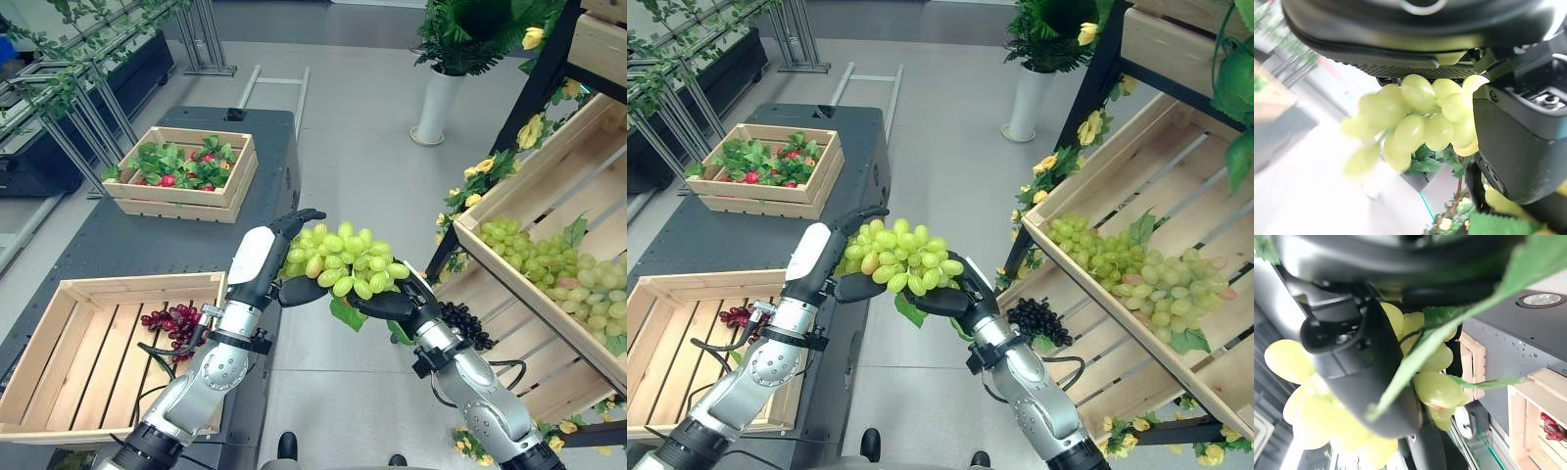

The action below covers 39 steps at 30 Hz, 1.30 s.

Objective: Pick up the fruits from the basket on one side to the basket on the other side

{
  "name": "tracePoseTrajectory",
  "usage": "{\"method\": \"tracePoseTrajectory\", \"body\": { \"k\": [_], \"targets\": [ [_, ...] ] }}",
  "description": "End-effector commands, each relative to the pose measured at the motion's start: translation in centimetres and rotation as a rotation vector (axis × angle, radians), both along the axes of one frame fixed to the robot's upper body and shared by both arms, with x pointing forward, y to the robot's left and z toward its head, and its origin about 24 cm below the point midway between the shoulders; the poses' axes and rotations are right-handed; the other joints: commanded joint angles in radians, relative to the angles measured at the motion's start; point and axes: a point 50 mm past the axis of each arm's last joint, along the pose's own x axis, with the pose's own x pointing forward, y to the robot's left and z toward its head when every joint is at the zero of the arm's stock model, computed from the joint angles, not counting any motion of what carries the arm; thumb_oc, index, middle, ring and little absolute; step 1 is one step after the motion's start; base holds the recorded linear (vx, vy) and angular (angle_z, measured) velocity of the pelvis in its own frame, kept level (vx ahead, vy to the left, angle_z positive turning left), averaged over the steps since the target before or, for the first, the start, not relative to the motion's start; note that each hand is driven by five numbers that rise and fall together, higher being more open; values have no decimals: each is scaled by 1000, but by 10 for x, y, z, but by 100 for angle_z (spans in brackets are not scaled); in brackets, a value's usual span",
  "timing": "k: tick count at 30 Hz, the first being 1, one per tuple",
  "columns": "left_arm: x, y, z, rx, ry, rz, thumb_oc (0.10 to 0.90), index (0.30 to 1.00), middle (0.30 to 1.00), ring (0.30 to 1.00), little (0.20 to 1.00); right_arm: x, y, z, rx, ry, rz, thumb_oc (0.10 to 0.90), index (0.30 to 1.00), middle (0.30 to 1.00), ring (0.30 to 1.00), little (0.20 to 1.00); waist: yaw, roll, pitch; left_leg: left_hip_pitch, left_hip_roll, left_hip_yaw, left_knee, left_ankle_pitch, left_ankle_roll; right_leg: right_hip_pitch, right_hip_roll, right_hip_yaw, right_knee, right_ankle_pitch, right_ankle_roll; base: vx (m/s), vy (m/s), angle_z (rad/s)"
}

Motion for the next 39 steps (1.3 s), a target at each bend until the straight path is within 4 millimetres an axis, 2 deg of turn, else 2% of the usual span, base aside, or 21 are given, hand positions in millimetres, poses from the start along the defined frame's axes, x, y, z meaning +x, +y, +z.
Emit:
{"method": "tracePoseTrajectory", "body": {
  "k": [1, 6, 8, 12, 23, 31, 39],
  "targets": [
    [17, 21, 28, -223, -100, 70, 800, 900, 900, 900, 900, 9, -25, 70, 232, -374, -188, 400, 300, 300, 300, 300, -13, 16, -64, 38, 1, -32, 2, -110, 2, -5, 56, 5, 7, 5, -54, -30, -16, -24],
    [17, 18, 24, -411, -49, 45, 800, 900, 900, 900, 900, 9, -26, 71, 249, -394, -200, 400, 300, 300, 300, 300, -20, 14, -61, 36, 8, -20, 2, -105, 1, -10, 64, 16, 2, 9, -60, -33, -18, -17],
    [16, 14, 23, -523, -44, 32, 800, 900, 900, 900, 900, 9, -28, 78, 258, -442, -228, 400, 300, 300, 300, 300, -25, 12, -59, 34, 14, -10, 2, -102, 2, -17, 68, 29, 2, 11, -64, -43, -15, -23],
    [17, 11, 28, -608, -70, 12, 800, 900, 900, 900, 900, 14, -37, 96, 276, -521, -317, 400, 300, 300, 300, 300, -29, 8, -60, 36, 23, 5, 2, -103, -1, -25, 72, 43, 2, 13, -69, -31, -8, -18],
    [25, 4, 26, -587, -34, 0, 800, 900, 900, 900, 900, 17, -63, 149, 283, -716, -443, 400, 300, 300, 300, 300, -50, 8, -70, 57, 47, 50, 2, -105, -6, -30, 78, 81, 2, 15, -76, -1, 16, -11],
    [33, -4, 27, -594, -23, -21, 800, 900, 900, 900, 900, 18, -82, 191, 350, -834, -520, 400, 300, 300, 300, 300, -66, 5, -78, 80, 54, 74, 2, -118, -9, -26, 71, 96, 2, 17, -72, 19, 23, -8],
    [36, -10, 23, -587, -2, -38, 800, 900, 900, 900, 900, 28, -103, 202, 349, -808, -706, 400, 300, 300, 300, 300, -76, 5, -88, 86, 56, 81, 2, -126, -9, -30, 64, 100, 2, 22, -67, 21, 11, -5]
  ]
}}
